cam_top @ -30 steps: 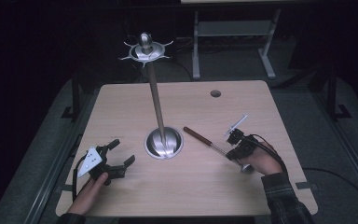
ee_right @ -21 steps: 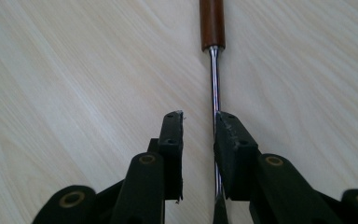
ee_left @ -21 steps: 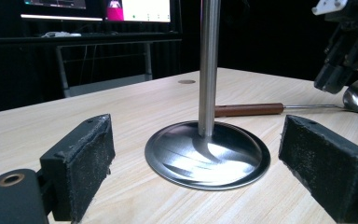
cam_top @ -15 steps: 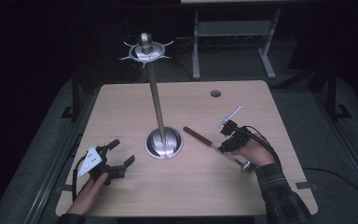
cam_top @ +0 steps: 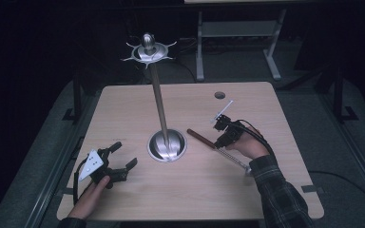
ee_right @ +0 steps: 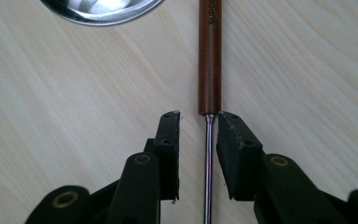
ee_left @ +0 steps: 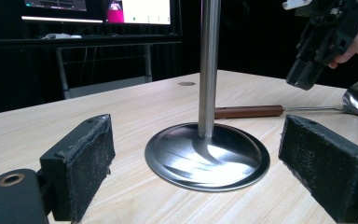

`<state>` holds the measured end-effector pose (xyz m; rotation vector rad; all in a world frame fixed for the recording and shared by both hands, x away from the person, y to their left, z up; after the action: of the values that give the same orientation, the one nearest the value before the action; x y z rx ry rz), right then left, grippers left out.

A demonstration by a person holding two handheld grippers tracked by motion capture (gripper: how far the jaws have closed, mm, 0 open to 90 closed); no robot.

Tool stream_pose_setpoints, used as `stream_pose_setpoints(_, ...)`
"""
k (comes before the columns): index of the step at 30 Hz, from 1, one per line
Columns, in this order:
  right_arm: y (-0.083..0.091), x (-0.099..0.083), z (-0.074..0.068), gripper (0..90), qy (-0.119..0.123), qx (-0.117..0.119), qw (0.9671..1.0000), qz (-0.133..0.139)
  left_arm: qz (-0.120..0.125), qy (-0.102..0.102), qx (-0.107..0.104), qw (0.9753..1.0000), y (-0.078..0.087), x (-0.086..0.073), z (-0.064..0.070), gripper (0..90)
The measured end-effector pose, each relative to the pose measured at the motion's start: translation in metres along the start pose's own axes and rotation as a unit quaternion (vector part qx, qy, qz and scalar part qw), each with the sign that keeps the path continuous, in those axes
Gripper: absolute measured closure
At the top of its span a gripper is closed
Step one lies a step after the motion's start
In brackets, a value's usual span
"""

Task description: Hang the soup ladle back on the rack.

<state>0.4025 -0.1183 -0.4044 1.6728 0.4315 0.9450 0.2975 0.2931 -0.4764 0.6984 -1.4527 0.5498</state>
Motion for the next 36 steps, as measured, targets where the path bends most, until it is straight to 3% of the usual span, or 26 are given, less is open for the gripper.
stream_pose_setpoints(17,-0.032,0.032,0.005,69.1,0.027,-0.011,0.9986,-0.045,0.000,-0.002,-0.002,1.0000,0.000,0.000,0.000,9.7)
stream_pose_setpoints(36,-0.057,0.035,0.006,70.1,0.039,-0.018,0.9949,-0.091,0.000,-0.001,-0.003,1.0000,0.000,0.000,0.000,9.7)
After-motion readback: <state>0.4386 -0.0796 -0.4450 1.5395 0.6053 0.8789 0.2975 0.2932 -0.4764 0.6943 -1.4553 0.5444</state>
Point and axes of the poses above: each handheld gripper's, and its own axes: y roughly backward along the jaws, x roughly out of its top, z roughly to its right, the point moved 1 cm from there along -y, roughly forward along the jaws, and after that the axes turned 1 degree about -z, right-handed, at the moved point
